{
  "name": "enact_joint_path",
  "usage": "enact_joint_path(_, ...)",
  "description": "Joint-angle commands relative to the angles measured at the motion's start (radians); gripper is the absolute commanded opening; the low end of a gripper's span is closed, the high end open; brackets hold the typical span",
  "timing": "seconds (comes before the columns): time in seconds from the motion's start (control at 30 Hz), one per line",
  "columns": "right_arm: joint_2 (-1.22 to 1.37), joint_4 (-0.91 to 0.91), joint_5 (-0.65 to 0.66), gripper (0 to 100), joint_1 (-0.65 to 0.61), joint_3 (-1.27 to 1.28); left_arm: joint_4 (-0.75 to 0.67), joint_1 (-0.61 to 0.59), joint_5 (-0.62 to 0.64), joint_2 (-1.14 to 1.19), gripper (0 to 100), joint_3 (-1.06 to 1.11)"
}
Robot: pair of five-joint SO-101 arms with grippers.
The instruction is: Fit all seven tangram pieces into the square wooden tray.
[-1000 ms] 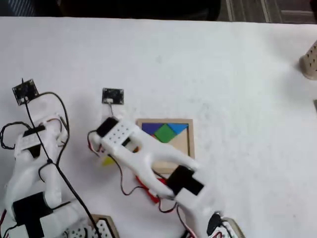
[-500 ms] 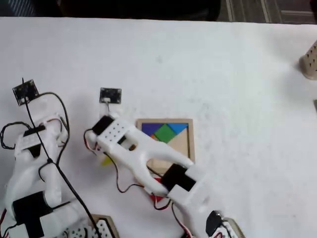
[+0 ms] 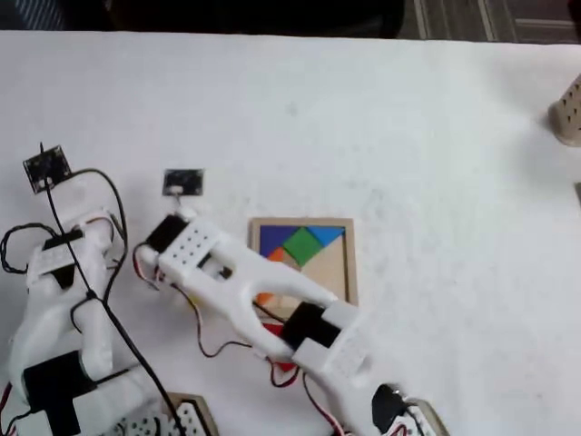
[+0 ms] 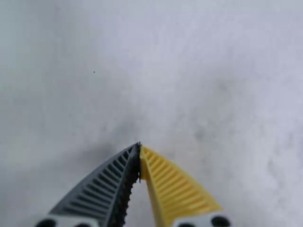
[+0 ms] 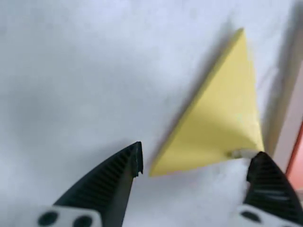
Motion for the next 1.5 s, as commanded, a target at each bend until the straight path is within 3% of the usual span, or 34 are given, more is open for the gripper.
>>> enact_joint_path(0.0, -0.025, 0.027, -0.005, 34.0, -0.002, -0.078, -0.04, -0.002, 0.003, -0.002, 2, -0.051)
enact_joint_path(0.63, 0.122, 0.05, -0.005, 33.8, 0.058, -0.106, -0.04, -0.004, 0.003, -0.002, 2, -0.051)
enact_joint_path(0.8, 0.122, 0.022, 0.002, 28.1, 0.024, -0.107, -0.04, -0.004, 0.003, -0.002, 2, -0.051)
enact_joint_path(1.13, 0.099, 0.024, 0.084, 28.3, 0.008, -0.135, -0.04, -0.007, 0.003, -0.002, 2, -0.051)
enact_joint_path(1.47, 0.096, 0.056, 0.313, 28.3, 0.038, -0.115, -0.04, -0.007, 0.003, -0.002, 2, -0.048)
